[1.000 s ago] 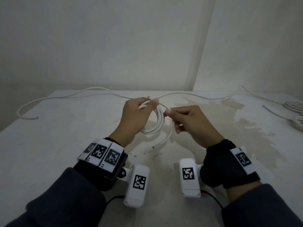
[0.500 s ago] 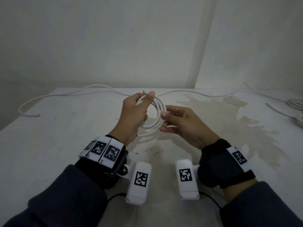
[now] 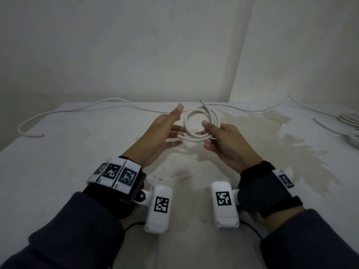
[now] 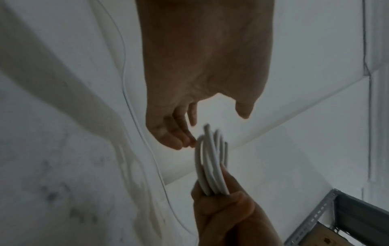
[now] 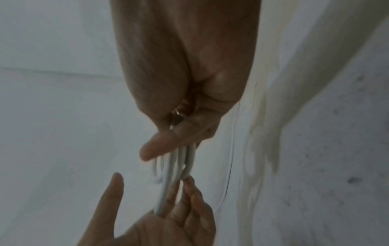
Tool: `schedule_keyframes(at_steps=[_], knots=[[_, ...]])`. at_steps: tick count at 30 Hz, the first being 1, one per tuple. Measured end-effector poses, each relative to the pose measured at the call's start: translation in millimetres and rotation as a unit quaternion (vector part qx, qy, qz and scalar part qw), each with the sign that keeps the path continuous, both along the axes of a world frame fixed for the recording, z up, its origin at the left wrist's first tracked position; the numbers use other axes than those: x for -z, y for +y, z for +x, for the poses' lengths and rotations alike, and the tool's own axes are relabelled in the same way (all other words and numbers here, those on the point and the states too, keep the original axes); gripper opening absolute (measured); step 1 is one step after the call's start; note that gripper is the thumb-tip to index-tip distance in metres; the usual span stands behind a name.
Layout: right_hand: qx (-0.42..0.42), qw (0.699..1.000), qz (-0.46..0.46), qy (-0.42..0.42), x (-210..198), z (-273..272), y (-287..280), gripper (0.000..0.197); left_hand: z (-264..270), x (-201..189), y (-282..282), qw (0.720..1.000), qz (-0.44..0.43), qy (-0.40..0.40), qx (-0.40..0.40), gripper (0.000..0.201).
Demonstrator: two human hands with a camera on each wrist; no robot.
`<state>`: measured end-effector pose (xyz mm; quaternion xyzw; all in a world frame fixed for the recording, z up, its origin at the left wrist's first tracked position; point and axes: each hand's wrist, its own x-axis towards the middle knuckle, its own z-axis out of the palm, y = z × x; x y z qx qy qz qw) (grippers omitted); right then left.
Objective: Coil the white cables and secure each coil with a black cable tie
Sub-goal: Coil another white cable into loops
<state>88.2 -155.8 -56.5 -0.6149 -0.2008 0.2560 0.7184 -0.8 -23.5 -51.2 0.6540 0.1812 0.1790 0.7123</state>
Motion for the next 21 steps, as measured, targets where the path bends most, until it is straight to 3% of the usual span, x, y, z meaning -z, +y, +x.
schedule_keyframes(at_steps=[2,4,7,11,15,17,19,21], knots=[[0.048,0.997,0.051,0.039,0,4,0,0.025,-3,2,-3,0.998,0.014,0.033,0.052,0.032],[0.050,0.995,0.072,0.053,0,4,1,0.023,-3,5,-8,0.996,0.057,0.007,0.069,0.018],[0.027,0.994,0.087,0.055,1,1,3,0.024,1,9,-7,0.997,0.055,-0.052,0.022,0.014],[-0.012,0.994,0.096,0.056,1,-2,6,0.025,1,8,-8,0.995,0.067,-0.069,-0.033,0.019],[-0.026,0.998,0.054,0.011,3,-3,7,0.023,7,12,-16,0.989,0.135,-0.021,-0.059,0.013],[-0.046,0.999,0.012,-0.005,4,-4,7,0.024,6,12,-19,0.996,0.079,-0.038,-0.015,0.008],[-0.082,0.995,-0.037,-0.029,4,-5,4,0.025,4,14,-15,0.998,0.010,-0.064,0.024,0.024],[-0.107,0.986,-0.094,-0.082,3,-5,0,0.029,3,16,-11,0.998,0.011,-0.051,0.037,0.027]])
